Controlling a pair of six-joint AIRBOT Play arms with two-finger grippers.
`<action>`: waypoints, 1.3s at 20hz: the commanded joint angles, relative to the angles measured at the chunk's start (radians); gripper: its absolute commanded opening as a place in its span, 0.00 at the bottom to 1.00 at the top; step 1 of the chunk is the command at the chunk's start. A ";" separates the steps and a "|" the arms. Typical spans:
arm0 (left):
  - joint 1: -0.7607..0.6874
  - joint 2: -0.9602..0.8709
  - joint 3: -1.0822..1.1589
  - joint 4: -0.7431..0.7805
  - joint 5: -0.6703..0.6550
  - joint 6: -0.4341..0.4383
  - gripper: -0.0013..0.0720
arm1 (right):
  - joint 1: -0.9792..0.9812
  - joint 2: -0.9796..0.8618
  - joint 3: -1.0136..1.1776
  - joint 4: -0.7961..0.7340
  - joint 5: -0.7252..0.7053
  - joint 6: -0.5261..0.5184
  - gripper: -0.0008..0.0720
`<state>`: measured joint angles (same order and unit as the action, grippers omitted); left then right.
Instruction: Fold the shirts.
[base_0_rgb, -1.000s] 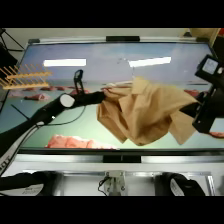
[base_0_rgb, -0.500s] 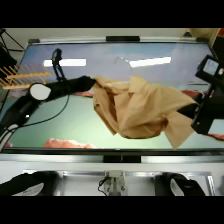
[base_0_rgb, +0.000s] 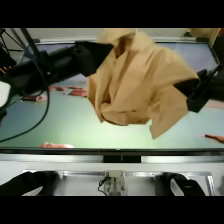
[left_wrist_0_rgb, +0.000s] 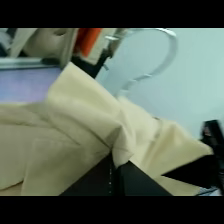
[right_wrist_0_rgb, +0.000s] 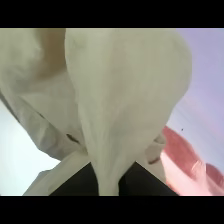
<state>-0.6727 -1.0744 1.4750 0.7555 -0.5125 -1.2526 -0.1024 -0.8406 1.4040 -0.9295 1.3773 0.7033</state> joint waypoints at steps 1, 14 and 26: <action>-0.102 0.009 0.158 0.019 -0.080 0.055 0.09 | 0.000 0.000 0.002 0.160 -0.206 0.067 0.08; -0.016 0.031 0.187 0.719 -0.694 -0.338 0.22 | 0.000 0.001 0.082 0.145 -0.279 0.186 0.08; -0.014 0.055 0.251 0.861 -0.389 -0.305 0.95 | -0.137 0.006 0.241 -0.659 -0.416 0.785 0.08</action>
<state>-0.6884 -1.0214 1.7195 1.5658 -0.9340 -1.5604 -0.1619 -0.8333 1.5833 -1.3235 0.9649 1.2949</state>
